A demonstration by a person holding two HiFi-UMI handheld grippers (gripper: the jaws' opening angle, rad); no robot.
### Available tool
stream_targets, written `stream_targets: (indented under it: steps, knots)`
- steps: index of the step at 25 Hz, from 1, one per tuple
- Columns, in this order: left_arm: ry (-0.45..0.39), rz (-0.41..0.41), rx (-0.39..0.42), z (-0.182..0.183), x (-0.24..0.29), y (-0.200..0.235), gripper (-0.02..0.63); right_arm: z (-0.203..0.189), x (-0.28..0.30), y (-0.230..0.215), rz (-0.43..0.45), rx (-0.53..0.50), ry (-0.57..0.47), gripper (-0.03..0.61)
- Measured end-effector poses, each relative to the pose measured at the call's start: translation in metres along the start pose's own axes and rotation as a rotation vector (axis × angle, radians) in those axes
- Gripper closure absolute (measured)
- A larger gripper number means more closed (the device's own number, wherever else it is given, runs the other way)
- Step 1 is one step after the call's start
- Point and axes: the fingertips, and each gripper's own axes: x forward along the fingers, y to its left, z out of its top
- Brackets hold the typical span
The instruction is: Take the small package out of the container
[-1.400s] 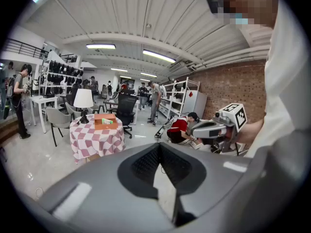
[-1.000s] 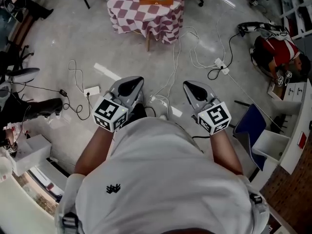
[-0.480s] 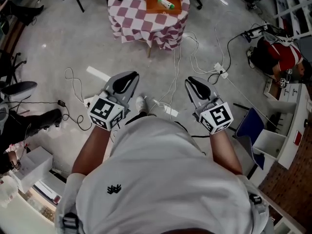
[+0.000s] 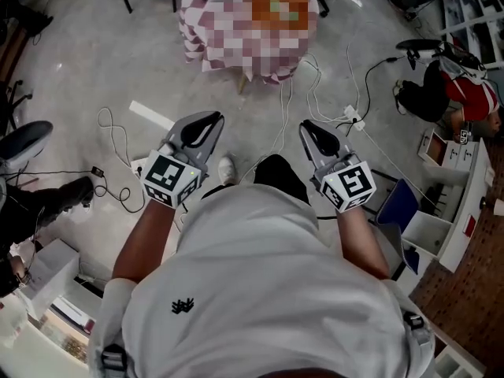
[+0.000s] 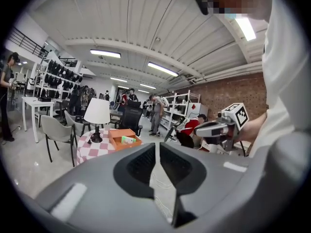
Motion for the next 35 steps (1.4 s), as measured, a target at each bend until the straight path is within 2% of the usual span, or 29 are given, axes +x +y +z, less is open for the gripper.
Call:
stream_targets:
  steps: [9, 22, 35]
  knots:
    - [0.02, 0.039, -0.002, 0.007, 0.028, 0.047, 0.555, 0.01, 0.065, -0.041, 0.034, -0.007, -0.001, 0.549]
    - [0.072, 0.112, -0.004, 0.046, 0.129, 0.114, 0.555, 0.031, 0.169, -0.18, 0.073, -0.038, 0.026, 0.541]
    - [0.099, 0.207, -0.036, 0.07, 0.208, 0.149, 0.555, -0.004, 0.257, -0.289, 0.121, -0.063, 0.138, 0.501]
